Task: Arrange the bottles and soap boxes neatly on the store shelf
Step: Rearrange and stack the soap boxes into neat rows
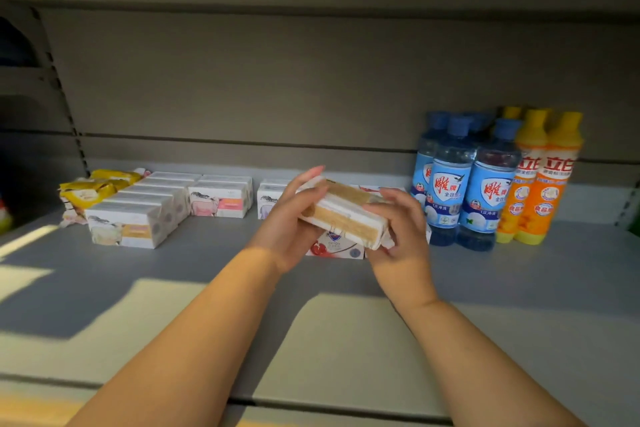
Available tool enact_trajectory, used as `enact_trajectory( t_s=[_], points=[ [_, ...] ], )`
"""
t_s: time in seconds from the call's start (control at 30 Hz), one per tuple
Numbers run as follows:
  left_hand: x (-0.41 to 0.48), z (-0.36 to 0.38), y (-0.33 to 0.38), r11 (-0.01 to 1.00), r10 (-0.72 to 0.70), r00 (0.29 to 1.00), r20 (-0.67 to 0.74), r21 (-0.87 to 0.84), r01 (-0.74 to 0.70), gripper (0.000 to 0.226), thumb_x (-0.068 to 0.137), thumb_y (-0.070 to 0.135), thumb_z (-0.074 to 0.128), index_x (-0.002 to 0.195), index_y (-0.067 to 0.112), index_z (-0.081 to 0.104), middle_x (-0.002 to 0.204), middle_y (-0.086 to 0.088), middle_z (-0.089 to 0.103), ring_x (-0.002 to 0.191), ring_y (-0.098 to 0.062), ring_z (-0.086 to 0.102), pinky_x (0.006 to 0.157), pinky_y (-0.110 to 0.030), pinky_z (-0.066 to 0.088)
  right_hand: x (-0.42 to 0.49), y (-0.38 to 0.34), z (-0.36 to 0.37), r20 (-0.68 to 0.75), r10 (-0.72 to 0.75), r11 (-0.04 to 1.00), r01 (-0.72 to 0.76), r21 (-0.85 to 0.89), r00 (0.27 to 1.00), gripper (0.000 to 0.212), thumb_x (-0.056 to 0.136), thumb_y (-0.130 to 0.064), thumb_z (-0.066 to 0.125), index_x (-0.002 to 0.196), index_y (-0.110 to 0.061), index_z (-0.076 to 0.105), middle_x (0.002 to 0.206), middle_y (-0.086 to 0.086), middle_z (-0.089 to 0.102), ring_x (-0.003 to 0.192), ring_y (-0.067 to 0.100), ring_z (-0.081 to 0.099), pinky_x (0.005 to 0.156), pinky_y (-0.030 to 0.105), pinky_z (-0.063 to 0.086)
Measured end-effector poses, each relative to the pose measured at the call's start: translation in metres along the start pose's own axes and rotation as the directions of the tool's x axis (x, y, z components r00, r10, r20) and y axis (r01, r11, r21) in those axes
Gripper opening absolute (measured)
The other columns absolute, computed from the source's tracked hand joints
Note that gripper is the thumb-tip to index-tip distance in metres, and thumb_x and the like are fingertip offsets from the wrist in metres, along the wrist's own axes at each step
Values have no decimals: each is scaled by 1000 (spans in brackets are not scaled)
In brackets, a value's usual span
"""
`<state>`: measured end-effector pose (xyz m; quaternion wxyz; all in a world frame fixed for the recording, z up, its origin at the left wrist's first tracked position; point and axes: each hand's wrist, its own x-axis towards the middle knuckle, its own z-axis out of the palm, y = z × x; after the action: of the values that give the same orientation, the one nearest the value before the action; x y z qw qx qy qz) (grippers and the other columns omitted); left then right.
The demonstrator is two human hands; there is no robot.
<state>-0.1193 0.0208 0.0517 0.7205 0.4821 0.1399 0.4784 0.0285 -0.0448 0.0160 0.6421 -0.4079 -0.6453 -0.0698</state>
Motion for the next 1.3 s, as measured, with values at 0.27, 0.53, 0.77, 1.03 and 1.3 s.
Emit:
enact_trajectory(
  t_s=[0.27,0.53,0.77,1.03,1.3],
  points=[
    [-13,8,4,965,148,967,206,185,-187,44,65,21,67,108,30,63,99,9,66,86,-12,62,73,-22,50,3,-3,-8,-22,29,997,-27,68,999,45,61,2,82,96,-18,60,106,1,60,102,15,59,90,24,47],
    [-19,2,-6,681,299,913,276,609,-407,68,69,40,74,127,59,43,142,24,43,134,0,37,96,-13,40,9,-17,-4,294,748,394,-755,525,595,10,84,-29,65,93,-24,64,72,-4,71,56,13,66,44,21,50],
    [-24,5,0,455,338,873,352,751,-479,76,48,47,76,119,42,48,128,13,49,122,0,45,98,-12,34,17,-18,-18,748,654,-266,-893,363,109,45,63,-53,59,74,-11,71,49,2,49,29,7,42,25,10,29],
    [-15,10,-8,575,491,870,-46,767,-284,43,49,65,49,76,31,50,74,18,55,63,19,54,56,-2,38,12,-23,2,635,670,19,-865,502,384,70,81,-71,29,110,-16,61,94,15,70,71,24,69,59,32,56],
    [-3,7,-9,910,16,899,-438,378,169,45,93,60,36,75,27,60,71,-1,72,66,-21,70,54,-34,56,-5,-19,2,274,421,854,-480,202,865,90,72,-12,79,137,-35,21,139,-5,40,124,0,44,99,18,42]
  ],
)
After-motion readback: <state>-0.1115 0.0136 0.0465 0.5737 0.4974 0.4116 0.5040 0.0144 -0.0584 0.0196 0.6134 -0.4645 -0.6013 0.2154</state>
